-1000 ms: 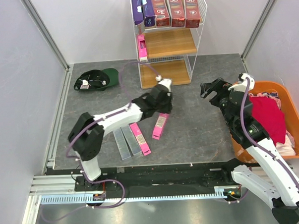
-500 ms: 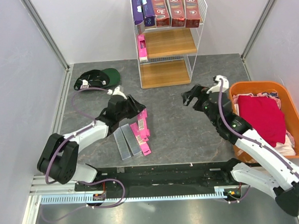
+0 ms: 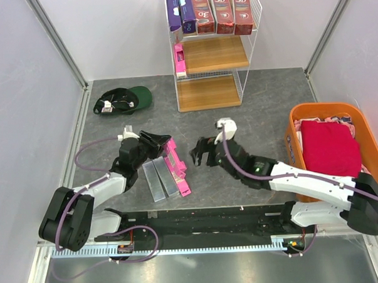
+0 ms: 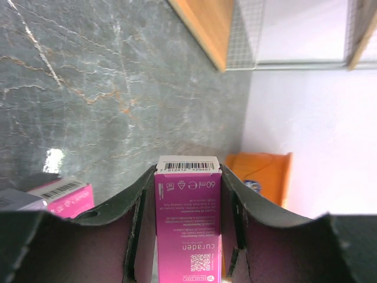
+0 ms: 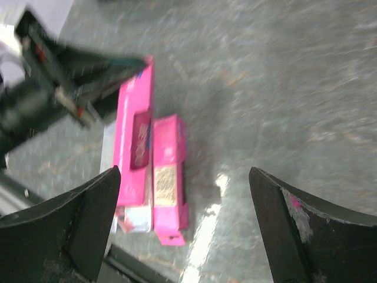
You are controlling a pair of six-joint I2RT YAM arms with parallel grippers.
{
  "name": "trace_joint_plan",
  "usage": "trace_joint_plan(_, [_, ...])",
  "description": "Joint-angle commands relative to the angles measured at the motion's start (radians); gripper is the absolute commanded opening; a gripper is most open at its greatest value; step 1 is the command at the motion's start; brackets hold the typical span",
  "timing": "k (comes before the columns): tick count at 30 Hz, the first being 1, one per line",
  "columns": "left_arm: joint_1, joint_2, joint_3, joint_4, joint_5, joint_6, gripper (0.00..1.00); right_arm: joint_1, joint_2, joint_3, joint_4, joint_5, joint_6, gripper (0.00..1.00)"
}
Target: Place and organize the toothpastes onto the shelf
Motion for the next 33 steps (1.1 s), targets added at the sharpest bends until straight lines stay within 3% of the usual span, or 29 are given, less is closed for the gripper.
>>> trace_joint_plan(1, [0.017, -0.036, -0.025, 0.168, 0.028, -0.138, 0.28, 0.126, 0.048, 0.052, 0.059, 0.114, -0.033, 0.98])
trace_joint_plan(6, [0.034, -0.028, -0.037, 0.196, 0.057, -0.151, 0.27, 0.217, 0.118, 0.078, 0.090, 0.143, -0.047, 0.98])
trace_joint_plan(15, [0.040, -0.016, -0.034, 0.231, 0.093, -0.151, 0.26, 0.246, 0.212, 0.124, 0.115, 0.149, -0.036, 0.93])
trace_joint_plan(21, [0.046, -0.005, -0.031, 0.257, 0.116, -0.150, 0.26, 0.246, 0.272, 0.161, 0.113, 0.163, -0.047, 0.77])
trace_joint_plan(27, [0.046, 0.007, -0.035, 0.283, 0.127, -0.159, 0.26, 0.244, 0.309, 0.196, 0.092, 0.162, -0.038, 0.49])
trace_joint_plan(33, [0.052, -0.002, -0.046, 0.286, 0.122, -0.161, 0.28, 0.243, 0.299, 0.198, 0.076, 0.156, -0.029, 0.31])
